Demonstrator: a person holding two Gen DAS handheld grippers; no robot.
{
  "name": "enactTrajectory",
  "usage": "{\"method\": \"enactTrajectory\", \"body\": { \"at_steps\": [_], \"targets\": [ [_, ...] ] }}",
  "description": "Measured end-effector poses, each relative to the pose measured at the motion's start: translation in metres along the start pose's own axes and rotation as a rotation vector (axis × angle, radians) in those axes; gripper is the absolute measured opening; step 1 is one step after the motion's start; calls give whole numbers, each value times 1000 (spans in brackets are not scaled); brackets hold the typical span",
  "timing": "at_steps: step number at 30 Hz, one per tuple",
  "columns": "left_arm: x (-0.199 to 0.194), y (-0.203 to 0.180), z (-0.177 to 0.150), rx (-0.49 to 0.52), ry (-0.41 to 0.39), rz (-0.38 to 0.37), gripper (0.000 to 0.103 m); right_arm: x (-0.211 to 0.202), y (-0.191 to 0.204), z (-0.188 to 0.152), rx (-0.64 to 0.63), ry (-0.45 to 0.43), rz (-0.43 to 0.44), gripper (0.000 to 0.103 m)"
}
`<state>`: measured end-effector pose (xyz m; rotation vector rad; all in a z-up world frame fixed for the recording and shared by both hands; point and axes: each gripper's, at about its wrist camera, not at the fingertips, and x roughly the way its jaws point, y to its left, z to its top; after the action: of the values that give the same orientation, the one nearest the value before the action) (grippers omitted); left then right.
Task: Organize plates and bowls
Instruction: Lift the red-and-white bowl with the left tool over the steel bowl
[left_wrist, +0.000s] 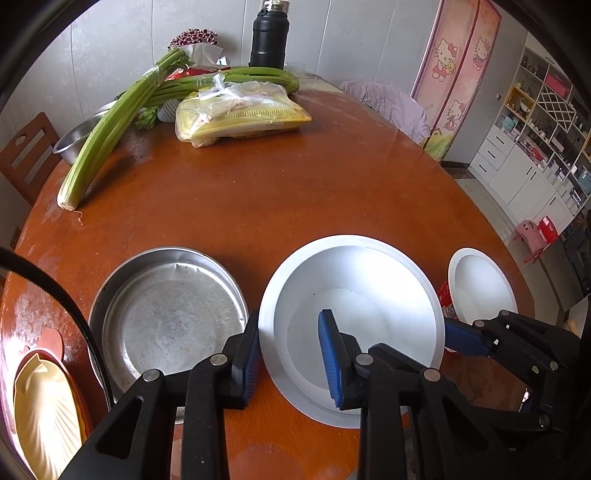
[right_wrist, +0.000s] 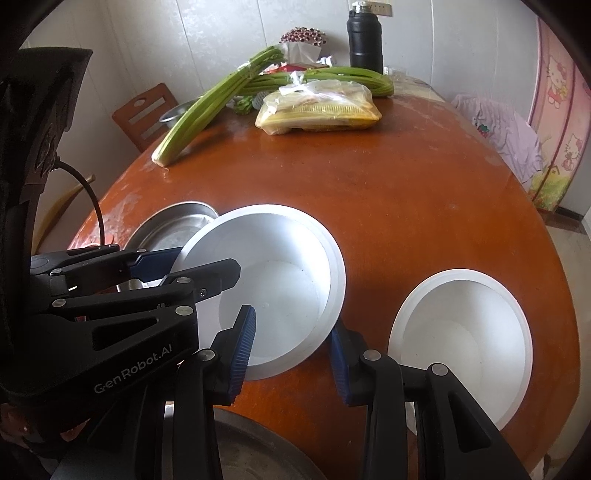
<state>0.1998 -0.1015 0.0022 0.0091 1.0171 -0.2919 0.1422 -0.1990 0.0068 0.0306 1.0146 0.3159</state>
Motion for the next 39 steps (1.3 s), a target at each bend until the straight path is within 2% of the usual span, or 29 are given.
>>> {"method": "enactTrajectory", "body": {
  "at_steps": [24, 33, 39],
  "targets": [
    [-46, -15, -14, 20, -81, 9, 30, -42, 15, -15, -24, -74, -1, 40],
    [-67, -26, -26, 37, -116, 16, 30, -67, 19, -30, -36, -116, -6, 40],
    [-74, -33, -37, 48, -119, 22, 30, -76, 19, -43, -33, -110, 5, 40]
  ]
}}
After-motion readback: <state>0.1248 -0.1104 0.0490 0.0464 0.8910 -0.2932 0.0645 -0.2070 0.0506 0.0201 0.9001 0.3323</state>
